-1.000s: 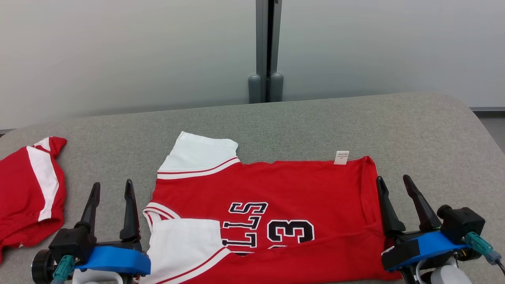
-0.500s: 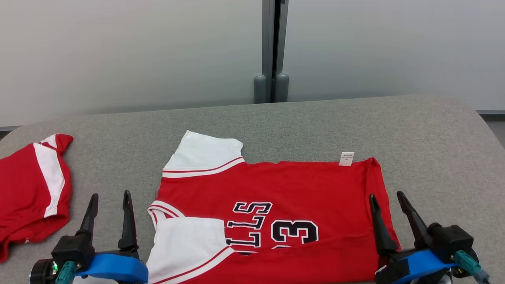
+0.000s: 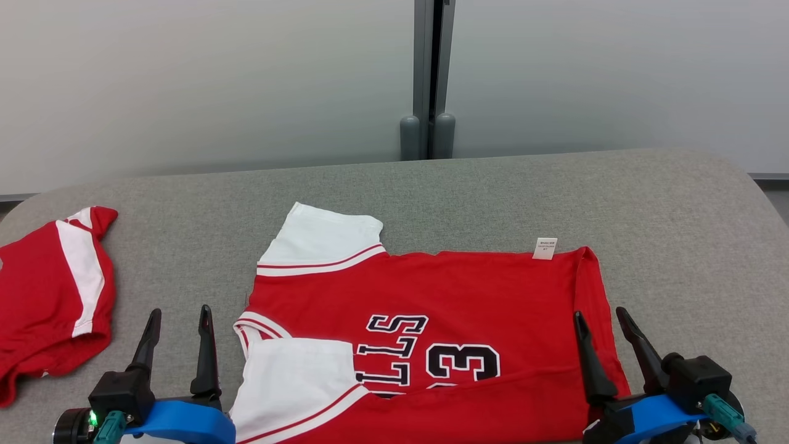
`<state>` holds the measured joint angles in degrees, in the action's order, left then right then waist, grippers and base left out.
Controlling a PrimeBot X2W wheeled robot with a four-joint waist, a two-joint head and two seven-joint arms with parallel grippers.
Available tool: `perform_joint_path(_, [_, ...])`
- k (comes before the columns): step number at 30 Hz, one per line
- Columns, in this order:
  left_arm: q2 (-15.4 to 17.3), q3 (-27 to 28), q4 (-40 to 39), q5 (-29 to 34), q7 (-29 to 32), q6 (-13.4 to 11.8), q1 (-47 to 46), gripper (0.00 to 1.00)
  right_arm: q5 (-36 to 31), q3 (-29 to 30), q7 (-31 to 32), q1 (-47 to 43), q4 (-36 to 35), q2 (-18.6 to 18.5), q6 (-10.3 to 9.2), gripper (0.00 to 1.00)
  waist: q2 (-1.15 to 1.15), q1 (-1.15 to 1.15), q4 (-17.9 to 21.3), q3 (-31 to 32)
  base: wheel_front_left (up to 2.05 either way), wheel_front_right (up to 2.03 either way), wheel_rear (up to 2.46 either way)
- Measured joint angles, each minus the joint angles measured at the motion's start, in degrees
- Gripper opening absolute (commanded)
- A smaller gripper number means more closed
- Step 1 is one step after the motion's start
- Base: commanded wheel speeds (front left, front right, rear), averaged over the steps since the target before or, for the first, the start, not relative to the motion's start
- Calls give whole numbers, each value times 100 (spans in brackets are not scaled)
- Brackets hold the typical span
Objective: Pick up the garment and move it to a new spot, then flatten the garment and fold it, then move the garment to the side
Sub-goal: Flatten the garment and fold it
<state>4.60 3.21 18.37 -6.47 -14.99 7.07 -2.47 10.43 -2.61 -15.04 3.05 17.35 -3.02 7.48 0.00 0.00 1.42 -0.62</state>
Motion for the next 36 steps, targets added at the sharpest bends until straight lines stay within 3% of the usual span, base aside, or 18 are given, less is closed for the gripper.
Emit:
perform_joint_path(26, [-15,36,177,32,0,13,-219,100,-81,109,0,136,208,11,1,100,0,-1,12,-36,0,0,0])
perform_joint_path(30, [127,-111,289,-13,0,13,-691,100,-191,162,0,444,245,-27,0,100,0,0,67,-151,0,0,0])
perform_joint_path(36, [654,-749,728,-154,-1,14,-1863,100,-267,58,0,1229,421,-376,0,100,0,0,226,-508,0,0,0])
